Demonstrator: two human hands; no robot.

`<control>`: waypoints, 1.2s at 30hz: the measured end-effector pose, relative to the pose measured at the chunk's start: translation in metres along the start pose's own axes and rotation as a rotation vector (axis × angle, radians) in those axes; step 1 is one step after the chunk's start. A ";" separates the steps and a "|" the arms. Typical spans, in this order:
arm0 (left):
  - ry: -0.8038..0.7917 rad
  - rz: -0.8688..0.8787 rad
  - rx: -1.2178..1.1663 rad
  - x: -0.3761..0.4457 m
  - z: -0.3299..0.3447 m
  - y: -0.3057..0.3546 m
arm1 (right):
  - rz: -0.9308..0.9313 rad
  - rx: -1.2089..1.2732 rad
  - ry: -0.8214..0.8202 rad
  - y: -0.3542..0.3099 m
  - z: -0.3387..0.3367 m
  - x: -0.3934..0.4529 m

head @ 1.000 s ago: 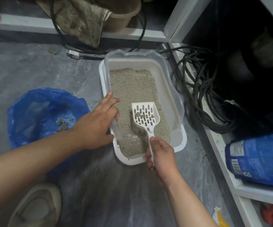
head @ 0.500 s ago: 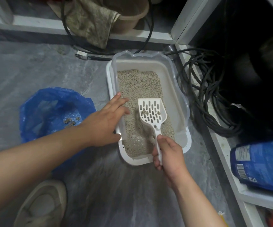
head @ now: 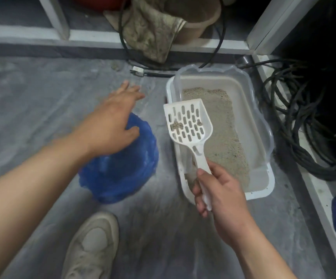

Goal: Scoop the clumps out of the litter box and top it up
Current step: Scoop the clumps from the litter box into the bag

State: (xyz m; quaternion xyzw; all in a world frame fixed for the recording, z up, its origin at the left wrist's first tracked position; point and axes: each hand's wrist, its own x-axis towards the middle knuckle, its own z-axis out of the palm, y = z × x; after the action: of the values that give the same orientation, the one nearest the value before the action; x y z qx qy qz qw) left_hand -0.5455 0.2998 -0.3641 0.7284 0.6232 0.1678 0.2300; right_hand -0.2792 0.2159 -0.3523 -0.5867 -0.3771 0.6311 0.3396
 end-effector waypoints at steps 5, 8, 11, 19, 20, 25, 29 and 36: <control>-0.037 -0.127 0.121 -0.007 -0.024 -0.042 | -0.002 -0.190 -0.096 0.027 0.037 -0.005; -0.092 -0.191 0.093 -0.011 -0.020 -0.057 | -0.076 -0.445 -0.088 0.045 0.050 -0.001; -0.116 -0.214 0.047 -0.016 -0.010 -0.068 | -0.156 -0.818 -0.128 0.056 0.061 0.006; -0.135 -0.251 0.023 -0.016 -0.001 -0.080 | -0.233 -1.072 -0.125 0.067 0.085 0.019; -0.134 -0.252 0.026 -0.016 -0.001 -0.079 | -0.232 -1.092 -0.138 0.067 0.087 0.019; -0.131 -0.246 0.021 -0.017 0.001 -0.079 | -0.240 -1.144 -0.180 0.068 0.093 0.020; -0.151 -0.273 0.012 -0.019 -0.002 -0.076 | -0.253 -1.138 -0.127 0.067 0.095 0.021; -0.161 -0.291 0.009 -0.020 -0.003 -0.076 | -0.257 -1.118 0.002 0.063 0.094 0.024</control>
State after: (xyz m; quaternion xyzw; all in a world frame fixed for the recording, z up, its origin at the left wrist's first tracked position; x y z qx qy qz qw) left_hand -0.6135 0.2892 -0.4021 0.6424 0.7026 0.0709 0.2977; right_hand -0.3744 0.1990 -0.4167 -0.6271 -0.7216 0.2887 0.0520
